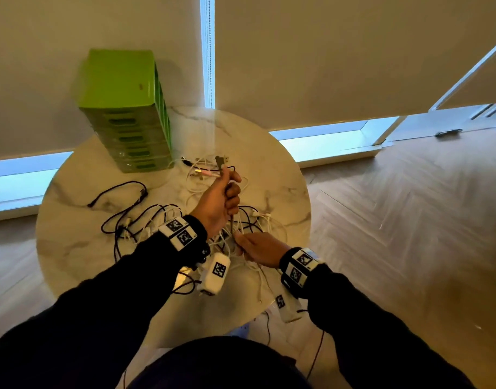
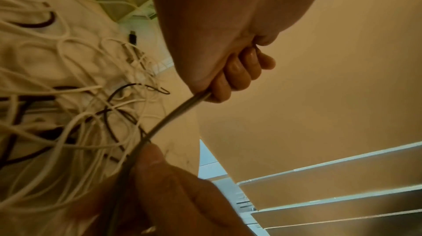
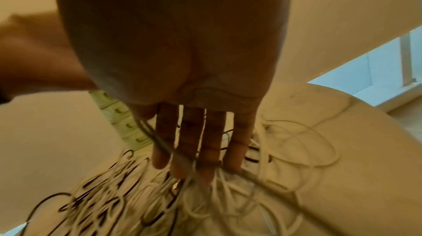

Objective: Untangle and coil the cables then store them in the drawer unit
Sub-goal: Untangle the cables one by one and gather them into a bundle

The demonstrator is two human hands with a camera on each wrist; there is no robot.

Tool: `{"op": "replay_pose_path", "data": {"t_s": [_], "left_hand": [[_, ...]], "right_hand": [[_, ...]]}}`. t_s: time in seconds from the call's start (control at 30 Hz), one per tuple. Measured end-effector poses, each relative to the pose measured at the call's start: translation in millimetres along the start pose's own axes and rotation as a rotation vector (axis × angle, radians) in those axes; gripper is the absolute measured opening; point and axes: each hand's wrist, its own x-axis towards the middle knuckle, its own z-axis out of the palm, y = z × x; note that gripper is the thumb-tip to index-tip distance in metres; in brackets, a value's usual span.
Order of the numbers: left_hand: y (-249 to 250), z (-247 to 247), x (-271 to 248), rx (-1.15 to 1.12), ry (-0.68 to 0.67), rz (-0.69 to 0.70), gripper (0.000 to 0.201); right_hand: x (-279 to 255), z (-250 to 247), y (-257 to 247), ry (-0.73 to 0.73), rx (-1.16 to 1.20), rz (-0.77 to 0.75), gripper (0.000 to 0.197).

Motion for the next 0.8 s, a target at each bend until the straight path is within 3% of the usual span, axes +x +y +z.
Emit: {"op": "replay_pose_path", "data": {"t_s": [0.03,0.1,0.2,0.27,0.33,0.43,0.53,0.6,0.7,0.8], "left_hand": [[-5,-3,0,-0.006,0.008,-0.032,0.041],[-12,-9,3,-0.046,0.029,-0.07,0.041],[-20,-13,7,-0.056,0.065,-0.095,0.04],[-25,-15,8,-0.043,0.088,-0.118,0.039],[-31,-17,9,-0.023,0.112,-0.14,0.038],[-40,-20,10,-0.018,0.148,-0.158,0.034],[-46,-22,12,-0.015,0.175,-0.161,0.03],[-48,-23,13,-0.011,0.194,-0.16,0.029],[-51,-24,14,-0.033,0.217,-0.159,0.026],[-52,-24,17,-0.115,0.246,-0.15,0.018]], "right_hand": [[4,-4,10,0.026,-0.034,-0.042,0.045],[14,-15,39,0.243,-0.04,-0.127,0.028],[29,-33,82,0.598,0.024,-0.009,0.013],[38,-43,101,0.548,0.051,0.182,0.018],[48,-41,116,0.326,-0.005,0.363,0.027],[54,-31,121,0.185,-0.154,0.37,0.038],[60,-31,123,0.257,-0.11,0.312,0.032],[66,-43,119,0.394,0.003,0.261,0.026],[75,-79,98,0.607,0.256,0.223,0.022],[79,-118,62,0.673,0.393,0.067,0.021]]}}
